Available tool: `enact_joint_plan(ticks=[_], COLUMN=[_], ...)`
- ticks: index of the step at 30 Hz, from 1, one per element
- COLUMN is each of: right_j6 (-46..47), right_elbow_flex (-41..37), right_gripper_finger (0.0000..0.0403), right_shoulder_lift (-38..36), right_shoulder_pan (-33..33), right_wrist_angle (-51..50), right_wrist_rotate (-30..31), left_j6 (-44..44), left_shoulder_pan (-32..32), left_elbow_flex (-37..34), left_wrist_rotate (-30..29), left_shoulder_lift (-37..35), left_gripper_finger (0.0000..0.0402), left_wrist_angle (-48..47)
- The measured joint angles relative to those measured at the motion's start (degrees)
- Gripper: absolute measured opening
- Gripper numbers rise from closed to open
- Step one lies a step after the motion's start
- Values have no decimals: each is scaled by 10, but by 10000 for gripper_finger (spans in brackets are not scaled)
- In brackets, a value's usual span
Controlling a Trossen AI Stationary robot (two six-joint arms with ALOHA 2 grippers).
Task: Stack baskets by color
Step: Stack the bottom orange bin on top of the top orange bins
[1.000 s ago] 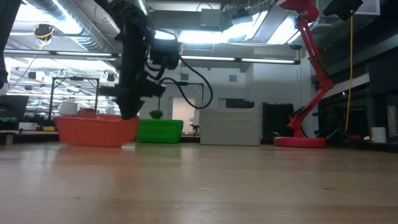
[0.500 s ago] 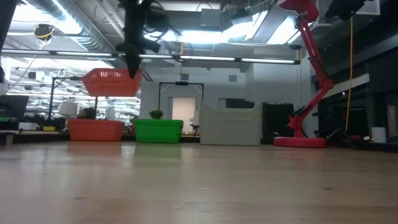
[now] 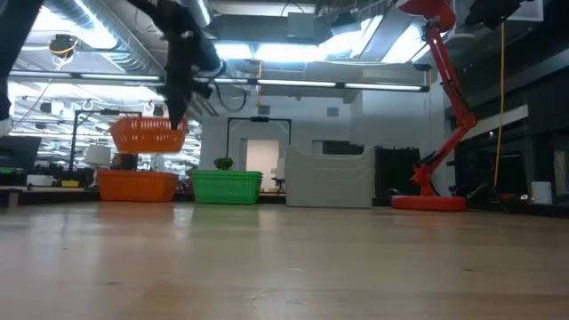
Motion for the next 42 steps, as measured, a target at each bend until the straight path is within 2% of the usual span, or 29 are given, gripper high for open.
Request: enact_joint_plan(ticks=[6,14,27,36,42], right_j6=[1,1,0,0,0], right_elbow_flex=[0,0,0,0,0], right_gripper_finger=[7,7,7,7,7], right_shoulder_lift=[0,0,0,0,0], right_shoulder_pan=[0,0,0,0,0], right_wrist_angle=[0,0,0,0,0], right_wrist_rotate=[0,0,0,0,0], left_j6=[8,48,30,28,-8], left_shoulder_pan=[24,29,23,13,9], left_elbow_flex=[0,0,0,0,0], left_wrist_rotate=[-14,-25,-30,-28,-103], left_shoulder_lift=[53,78,128,129,127], left_gripper_finger=[0,0,1,47,74], left_wrist_angle=[8,5,6,4,-16])
